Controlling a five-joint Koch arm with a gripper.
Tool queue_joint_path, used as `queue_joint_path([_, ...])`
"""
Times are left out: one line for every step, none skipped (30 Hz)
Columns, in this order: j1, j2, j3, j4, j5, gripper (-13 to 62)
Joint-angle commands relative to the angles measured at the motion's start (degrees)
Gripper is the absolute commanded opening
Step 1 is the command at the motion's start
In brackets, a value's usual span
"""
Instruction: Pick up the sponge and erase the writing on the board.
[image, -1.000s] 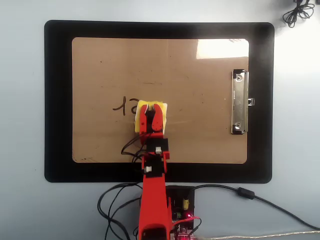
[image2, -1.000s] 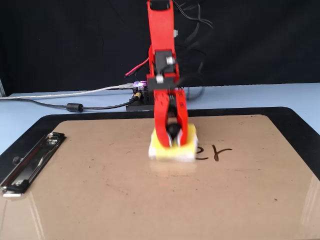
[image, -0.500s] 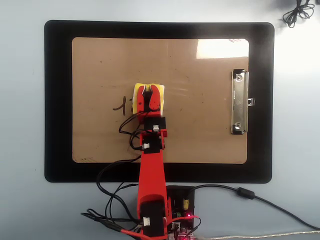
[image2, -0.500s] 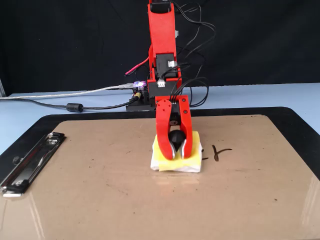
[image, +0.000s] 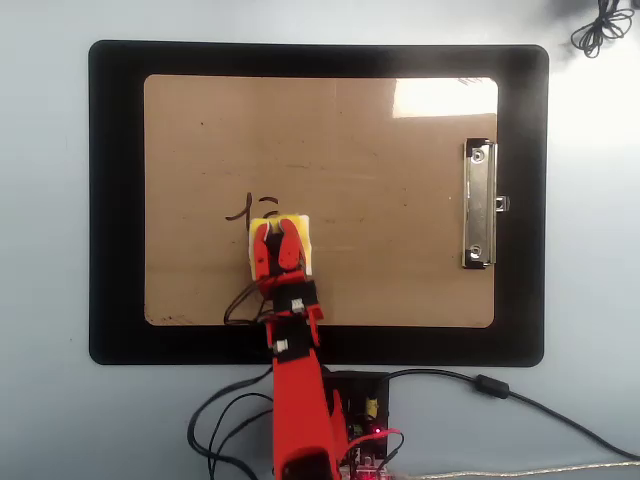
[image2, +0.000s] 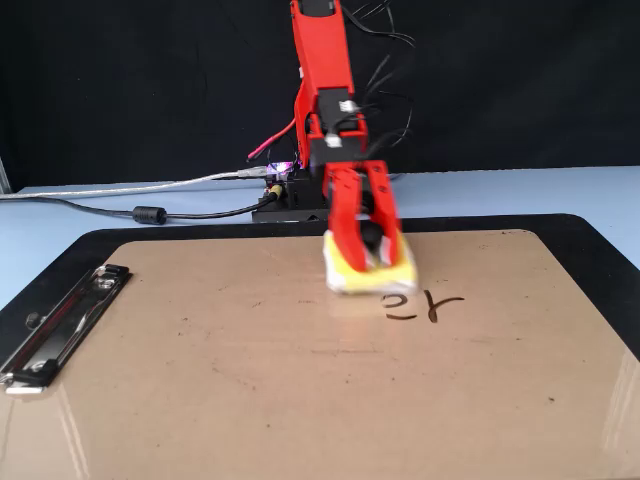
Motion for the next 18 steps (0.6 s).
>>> queue_joint_path([-0.79,-7.38,-6.24,-2.11,-2.29,-8.0])
queue_joint_path([-0.79,-12.13,-10.99,-2.02,-2.72,-8.0])
queue_joint_path([-0.70,-14.85,-13.97,-1.93,-2.99,-8.0])
queue_joint_path([-0.70,-16.26,-15.64,-1.93,-3.16,-8.0])
queue_joint_path([-0.70,-16.26,-15.91,-1.93,-3.16,-8.0])
queue_joint_path([-0.70,-15.47,-14.94,-1.67,-3.16,-8.0])
queue_joint_path([-0.70,-13.36,-12.39,-1.49,-3.16,-8.0])
queue_joint_path([-0.70,-9.76,-8.53,-1.67,-3.16,-8.0])
queue_joint_path([-0.70,-5.36,-4.48,-1.67,-3.16,-8.0])
queue_joint_path([-0.70,-0.97,-0.53,-1.49,-3.16,-8.0])
queue_joint_path([-0.70,5.01,4.75,-1.41,-3.08,-8.0])
queue_joint_path([-0.62,9.32,8.17,-1.41,-3.08,-8.0])
queue_joint_path([-0.62,12.83,10.99,-1.41,-3.08,-8.0])
queue_joint_path([-0.70,15.12,12.22,-1.41,-3.08,-8.0])
queue_joint_path([-0.70,14.94,12.30,-1.49,-3.08,-8.0])
queue_joint_path([-0.70,13.36,12.04,-1.49,-3.08,-8.0])
queue_joint_path([-0.79,10.46,10.90,-2.20,-3.08,-8.0])
queue_joint_path([-0.70,6.77,7.56,-2.46,-3.08,-8.0])
